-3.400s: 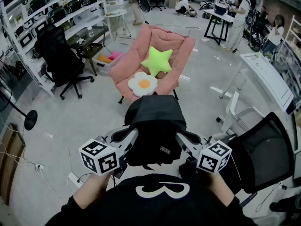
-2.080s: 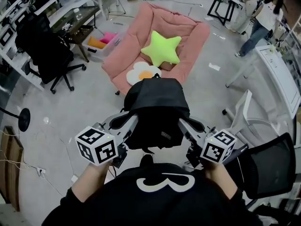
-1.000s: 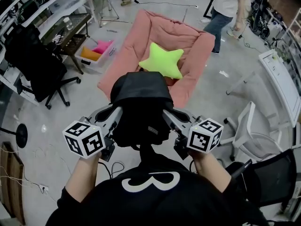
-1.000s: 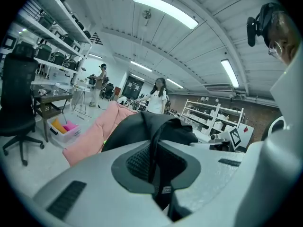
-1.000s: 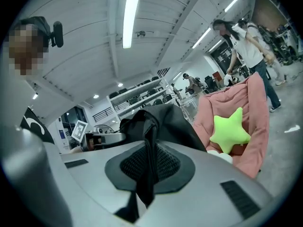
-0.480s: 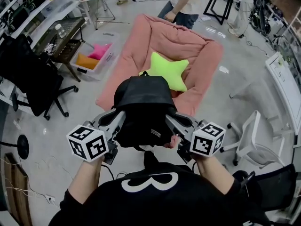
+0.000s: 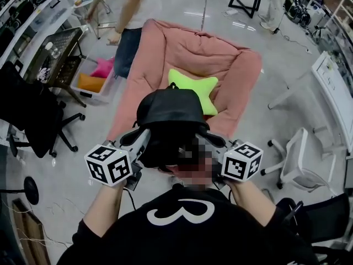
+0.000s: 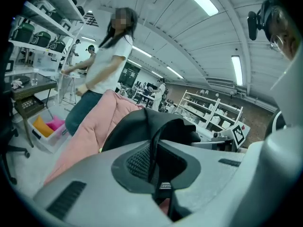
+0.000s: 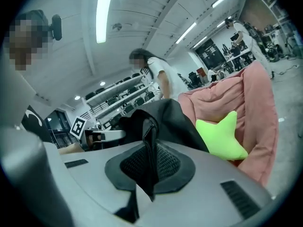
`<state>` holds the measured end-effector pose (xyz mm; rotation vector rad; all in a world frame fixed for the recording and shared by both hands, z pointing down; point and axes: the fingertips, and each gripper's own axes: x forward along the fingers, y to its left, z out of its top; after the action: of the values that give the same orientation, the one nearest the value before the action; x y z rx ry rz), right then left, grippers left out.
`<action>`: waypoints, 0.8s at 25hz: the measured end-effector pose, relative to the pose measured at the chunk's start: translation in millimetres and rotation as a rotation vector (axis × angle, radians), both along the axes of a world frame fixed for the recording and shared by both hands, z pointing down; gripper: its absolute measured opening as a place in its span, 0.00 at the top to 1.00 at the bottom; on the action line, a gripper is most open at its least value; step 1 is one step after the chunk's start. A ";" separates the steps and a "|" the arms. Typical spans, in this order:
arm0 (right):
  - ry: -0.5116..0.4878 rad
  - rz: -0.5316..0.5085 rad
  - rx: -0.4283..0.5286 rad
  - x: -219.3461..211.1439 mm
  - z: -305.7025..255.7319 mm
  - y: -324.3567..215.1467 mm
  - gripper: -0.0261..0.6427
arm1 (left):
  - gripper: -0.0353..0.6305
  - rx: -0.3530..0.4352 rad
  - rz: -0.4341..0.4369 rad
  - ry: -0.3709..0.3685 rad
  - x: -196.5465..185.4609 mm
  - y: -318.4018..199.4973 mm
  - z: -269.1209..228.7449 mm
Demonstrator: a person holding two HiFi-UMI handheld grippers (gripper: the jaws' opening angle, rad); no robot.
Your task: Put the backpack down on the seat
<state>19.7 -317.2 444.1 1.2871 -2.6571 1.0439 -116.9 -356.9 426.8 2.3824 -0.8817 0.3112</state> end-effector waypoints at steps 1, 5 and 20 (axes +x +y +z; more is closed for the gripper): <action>0.006 0.016 -0.001 3.7 2.7 -6.7 0.92 | 0.91 -0.001 0.010 -0.004 3.8 -7.6 2.8; 0.024 0.085 -0.019 14.7 14.2 -29.3 0.92 | 0.91 -0.007 0.056 -0.022 16.3 -36.1 14.6; 0.063 0.349 -0.105 45.8 53.9 -88.8 0.92 | 0.91 -0.052 0.278 -0.108 57.9 -121.5 58.6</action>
<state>65.4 -406.0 497.9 1.7690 -2.3478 1.1343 -59.0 -478.4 485.4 2.4585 -0.5791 0.5693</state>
